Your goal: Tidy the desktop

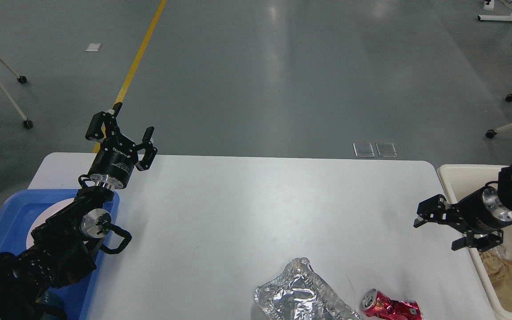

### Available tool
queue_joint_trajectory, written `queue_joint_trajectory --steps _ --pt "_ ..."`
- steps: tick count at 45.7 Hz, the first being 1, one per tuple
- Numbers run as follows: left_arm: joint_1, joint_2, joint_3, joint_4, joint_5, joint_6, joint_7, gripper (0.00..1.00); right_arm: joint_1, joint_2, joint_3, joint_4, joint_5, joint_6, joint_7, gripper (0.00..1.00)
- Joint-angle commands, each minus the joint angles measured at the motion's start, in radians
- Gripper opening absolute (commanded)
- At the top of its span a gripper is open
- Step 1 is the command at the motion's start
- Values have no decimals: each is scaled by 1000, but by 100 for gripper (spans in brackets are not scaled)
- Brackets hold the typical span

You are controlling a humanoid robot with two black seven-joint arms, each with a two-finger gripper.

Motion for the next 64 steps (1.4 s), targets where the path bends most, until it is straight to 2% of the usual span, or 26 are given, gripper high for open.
queue_joint_trajectory --steps 1,7,15,29,37,47,64 --pt "0 0 0 0 1 0 0 97 12 18 1 8 -69 9 0 100" --pt "0 0 0 0 1 0 0 97 17 30 1 61 -131 14 3 100" --pt "0 0 0 0 0 0 0 97 40 121 -1 124 -279 14 1 100" --pt "0 0 0 0 0 0 0 97 60 260 -59 159 -317 28 0 100" --pt "0 0 0 0 0 0 0 97 66 273 -60 159 -317 90 0 100" --pt "0 0 0 0 0 0 0 96 78 323 -59 169 -329 235 1 100" --pt "0 0 0 0 0 0 0 96 90 386 -56 163 -314 241 1 100"
